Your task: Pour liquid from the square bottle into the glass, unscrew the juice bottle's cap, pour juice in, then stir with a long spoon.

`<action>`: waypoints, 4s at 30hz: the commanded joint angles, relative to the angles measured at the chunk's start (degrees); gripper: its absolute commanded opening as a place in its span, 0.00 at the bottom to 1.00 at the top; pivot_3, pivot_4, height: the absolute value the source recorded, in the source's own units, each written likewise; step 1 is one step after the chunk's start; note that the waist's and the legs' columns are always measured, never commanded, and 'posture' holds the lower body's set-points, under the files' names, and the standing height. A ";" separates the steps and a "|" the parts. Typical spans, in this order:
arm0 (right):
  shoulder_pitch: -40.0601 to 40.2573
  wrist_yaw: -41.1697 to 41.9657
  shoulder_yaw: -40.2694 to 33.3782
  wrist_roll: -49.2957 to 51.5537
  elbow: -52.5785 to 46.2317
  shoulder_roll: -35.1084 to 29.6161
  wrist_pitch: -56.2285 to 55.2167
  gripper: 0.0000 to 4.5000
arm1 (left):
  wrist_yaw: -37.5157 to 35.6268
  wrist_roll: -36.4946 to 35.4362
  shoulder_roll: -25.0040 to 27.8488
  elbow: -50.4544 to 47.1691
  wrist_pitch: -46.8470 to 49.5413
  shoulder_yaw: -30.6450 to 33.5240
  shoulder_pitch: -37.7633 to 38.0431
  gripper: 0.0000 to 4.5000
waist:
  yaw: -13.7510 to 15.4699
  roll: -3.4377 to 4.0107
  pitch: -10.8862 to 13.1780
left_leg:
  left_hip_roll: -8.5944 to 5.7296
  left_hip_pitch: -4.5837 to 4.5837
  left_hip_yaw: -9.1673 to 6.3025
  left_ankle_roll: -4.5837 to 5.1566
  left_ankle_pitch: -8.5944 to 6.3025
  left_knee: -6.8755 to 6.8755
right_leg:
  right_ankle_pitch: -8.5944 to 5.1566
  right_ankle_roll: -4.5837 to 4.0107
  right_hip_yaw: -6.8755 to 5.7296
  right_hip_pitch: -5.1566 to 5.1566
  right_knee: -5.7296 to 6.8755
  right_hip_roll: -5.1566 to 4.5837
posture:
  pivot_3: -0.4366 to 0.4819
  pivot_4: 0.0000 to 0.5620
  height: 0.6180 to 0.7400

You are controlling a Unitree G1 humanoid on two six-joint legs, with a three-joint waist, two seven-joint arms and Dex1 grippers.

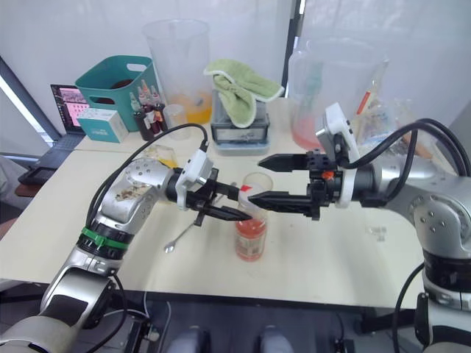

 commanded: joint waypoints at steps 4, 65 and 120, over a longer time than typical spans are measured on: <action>5.55 -31.82 -4.86 13.94 -16.86 4.30 3.20 0.99 | -0.41 1.85 0.50 1.97 0.47 -1.00 -0.07 0.30 | -0.10 0.00 0.00 | 0.02 0.00 -0.01 0.00 0.00 0.00 | 0.00 0.00 0.00 0.00 0.00 0.02 | 0.48 0.27 1.00; -16.38 34.96 29.35 -17.51 25.35 -4.31 -24.62 0.37 | -1.99 1.82 2.02 1.52 0.67 -0.89 -0.04 0.30 | -0.71 0.00 0.00 | 0.13 0.01 0.11 -0.01 0.01 -0.04 | -0.10 -0.05 0.03 0.05 -0.37 0.12 | 0.48 0.27 1.00; -11.12 20.40 4.51 -9.38 11.08 2.26 -11.14 0.37 | -2.18 2.67 1.78 0.80 1.44 -1.63 1.44 0.30 | -0.28 0.04 0.09 | -0.02 -0.41 0.01 -0.01 0.01 -0.01 | -0.06 -0.08 -0.04 -0.50 0.10 -0.04 | 0.48 0.27 1.00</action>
